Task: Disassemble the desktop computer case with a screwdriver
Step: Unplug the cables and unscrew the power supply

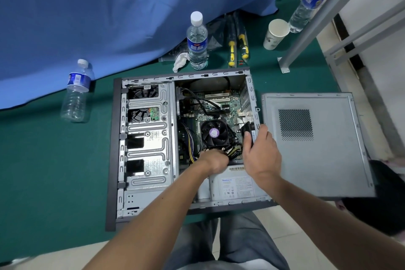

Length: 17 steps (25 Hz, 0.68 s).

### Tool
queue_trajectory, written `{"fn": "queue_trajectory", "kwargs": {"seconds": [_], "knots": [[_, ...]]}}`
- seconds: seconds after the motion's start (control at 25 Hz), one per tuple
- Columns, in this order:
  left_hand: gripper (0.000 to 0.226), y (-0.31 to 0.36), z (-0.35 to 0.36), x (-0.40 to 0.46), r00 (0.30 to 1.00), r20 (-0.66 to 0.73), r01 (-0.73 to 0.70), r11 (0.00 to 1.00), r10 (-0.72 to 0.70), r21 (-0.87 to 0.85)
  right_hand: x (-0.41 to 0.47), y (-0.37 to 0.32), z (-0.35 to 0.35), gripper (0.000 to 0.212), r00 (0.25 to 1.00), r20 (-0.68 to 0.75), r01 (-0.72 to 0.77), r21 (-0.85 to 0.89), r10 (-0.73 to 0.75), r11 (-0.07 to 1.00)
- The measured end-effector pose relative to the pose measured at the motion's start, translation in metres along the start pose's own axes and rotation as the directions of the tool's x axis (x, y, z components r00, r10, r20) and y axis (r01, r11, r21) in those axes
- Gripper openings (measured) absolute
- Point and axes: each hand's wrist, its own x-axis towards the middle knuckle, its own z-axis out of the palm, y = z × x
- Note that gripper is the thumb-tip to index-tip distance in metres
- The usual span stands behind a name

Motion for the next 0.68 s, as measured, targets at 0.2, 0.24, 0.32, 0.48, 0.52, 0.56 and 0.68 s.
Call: {"fn": "queue_trajectory", "kwargs": {"seconds": [0.2, 0.24, 0.32, 0.48, 0.52, 0.56, 0.68], "knots": [[0.052, 0.002, -0.001, -0.002, 1.0, -0.025, 0.006, 1.0, -0.007, -0.018, 0.001, 0.0, 0.001, 0.043, 1.0, 0.006, 0.005, 0.005, -0.005, 1.0], [0.051, 0.002, -0.001, -0.002, 1.0, -0.027, 0.002, 1.0, -0.002, -0.022, 0.001, 0.0, 0.001, 0.043, 1.0, 0.009, 0.0, 0.01, 0.0, 1.0], [0.048, 0.0, 0.001, -0.003, 0.998, -0.051, -0.023, 0.998, 0.02, -0.065, 0.001, 0.001, 0.0, 0.043, 1.0, 0.013, -0.003, 0.02, 0.003, 1.0], [0.028, -0.012, 0.009, -0.009, 0.95, -0.312, -0.104, 0.964, 0.024, -0.243, 0.001, -0.001, -0.001, 0.043, 1.0, 0.018, 0.005, 0.035, -0.006, 0.999], [0.026, -0.016, 0.011, -0.012, 0.895, -0.444, -0.103, 0.959, -0.026, -0.264, 0.001, -0.001, -0.001, 0.043, 1.0, 0.022, 0.001, 0.037, -0.002, 0.999], [0.022, -0.02, 0.012, -0.015, 0.811, -0.579, -0.09, 0.959, -0.086, -0.269, 0.002, 0.0, -0.001, 0.042, 1.0, 0.026, -0.003, 0.038, 0.002, 0.999], [0.04, -0.025, 0.008, -0.016, 0.711, -0.656, -0.044, 0.916, -0.253, -0.4, 0.0, -0.001, -0.003, 0.041, 1.0, 0.027, 0.007, 0.042, -0.008, 0.999]]}}
